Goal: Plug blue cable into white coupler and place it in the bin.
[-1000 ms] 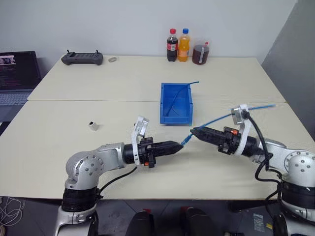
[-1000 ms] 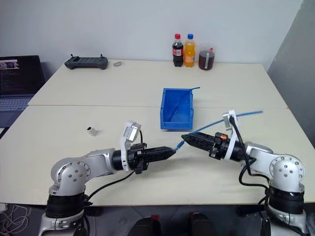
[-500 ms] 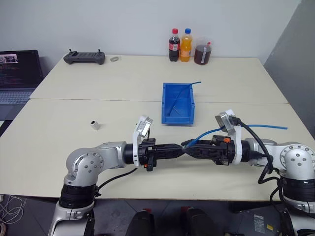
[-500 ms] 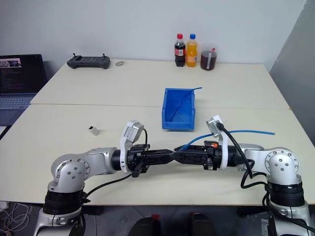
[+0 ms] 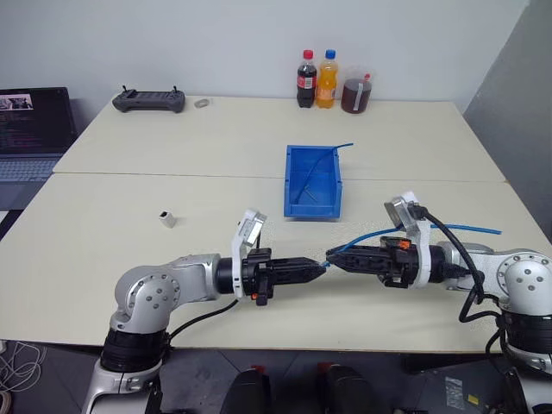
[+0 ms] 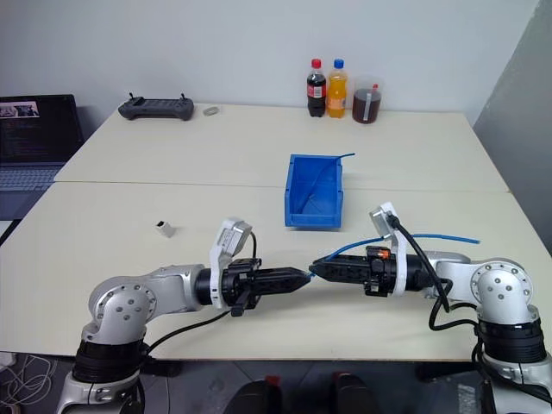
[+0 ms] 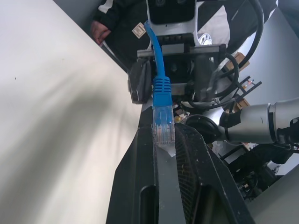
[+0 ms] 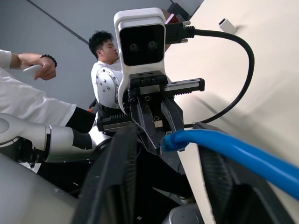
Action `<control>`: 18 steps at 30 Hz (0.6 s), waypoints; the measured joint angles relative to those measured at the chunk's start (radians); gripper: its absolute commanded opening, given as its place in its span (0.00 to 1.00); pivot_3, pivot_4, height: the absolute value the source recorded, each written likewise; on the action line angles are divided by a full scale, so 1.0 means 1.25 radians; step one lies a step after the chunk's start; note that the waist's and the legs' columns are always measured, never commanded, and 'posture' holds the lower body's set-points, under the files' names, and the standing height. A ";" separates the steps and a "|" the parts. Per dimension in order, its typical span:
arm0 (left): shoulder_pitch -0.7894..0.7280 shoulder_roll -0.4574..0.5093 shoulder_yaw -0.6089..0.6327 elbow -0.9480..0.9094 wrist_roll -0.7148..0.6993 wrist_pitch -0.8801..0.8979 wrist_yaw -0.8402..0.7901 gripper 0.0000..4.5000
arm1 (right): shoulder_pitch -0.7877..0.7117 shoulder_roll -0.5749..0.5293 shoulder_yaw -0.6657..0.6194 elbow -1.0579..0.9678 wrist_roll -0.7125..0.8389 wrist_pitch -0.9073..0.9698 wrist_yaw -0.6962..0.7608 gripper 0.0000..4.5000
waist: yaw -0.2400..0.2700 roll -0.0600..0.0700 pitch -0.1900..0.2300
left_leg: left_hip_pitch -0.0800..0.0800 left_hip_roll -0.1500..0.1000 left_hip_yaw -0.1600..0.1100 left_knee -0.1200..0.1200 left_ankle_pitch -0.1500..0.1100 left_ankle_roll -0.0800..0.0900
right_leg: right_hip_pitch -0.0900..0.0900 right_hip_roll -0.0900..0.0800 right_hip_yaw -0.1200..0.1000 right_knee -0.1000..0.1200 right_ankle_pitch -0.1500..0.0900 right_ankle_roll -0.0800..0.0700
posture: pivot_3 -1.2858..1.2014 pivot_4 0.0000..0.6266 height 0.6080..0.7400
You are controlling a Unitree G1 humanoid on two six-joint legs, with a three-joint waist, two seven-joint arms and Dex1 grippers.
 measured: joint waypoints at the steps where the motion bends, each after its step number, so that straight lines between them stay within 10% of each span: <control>1: 0.000 0.000 0.000 -0.001 -0.001 -0.001 0.000 0.05 | 0.000 0.000 0.000 0.000 -0.003 -0.001 0.000 0.21 | 0.000 0.000 0.000 | 0.000 0.000 0.000 0.000 0.000 0.000 | 0.000 0.000 0.000 0.000 0.000 0.000 | 0.52 0.24 1.00; 5: 0.001 0.001 0.000 -0.009 -0.004 -0.012 0.000 0.05 | 0.000 0.000 0.000 0.001 -0.009 -0.011 0.001 0.03 | 0.000 0.000 0.000 | 0.000 0.000 0.000 0.000 0.000 0.000 | 0.000 0.000 0.000 0.000 0.000 0.000 | 0.52 0.24 1.00; 16: 0.006 0.003 -0.009 -0.014 0.003 -0.034 0.002 0.05 | -0.007 -0.007 0.013 0.014 -0.032 -0.020 0.034 0.02 | 0.000 0.000 0.000 | 0.000 0.000 0.000 0.000 0.000 0.000 | 0.000 0.000 0.000 0.000 0.000 0.000 | 0.52 0.24 1.00; 18: 0.014 0.004 -0.008 -0.023 0.010 -0.053 0.001 0.25 | -0.011 -0.003 0.013 0.014 -0.034 -0.022 0.032 0.02 | 0.000 0.000 0.000 | 0.000 0.000 0.000 0.000 0.000 0.000 | 0.000 0.000 0.000 -0.001 0.000 0.000 | 0.52 0.24 1.00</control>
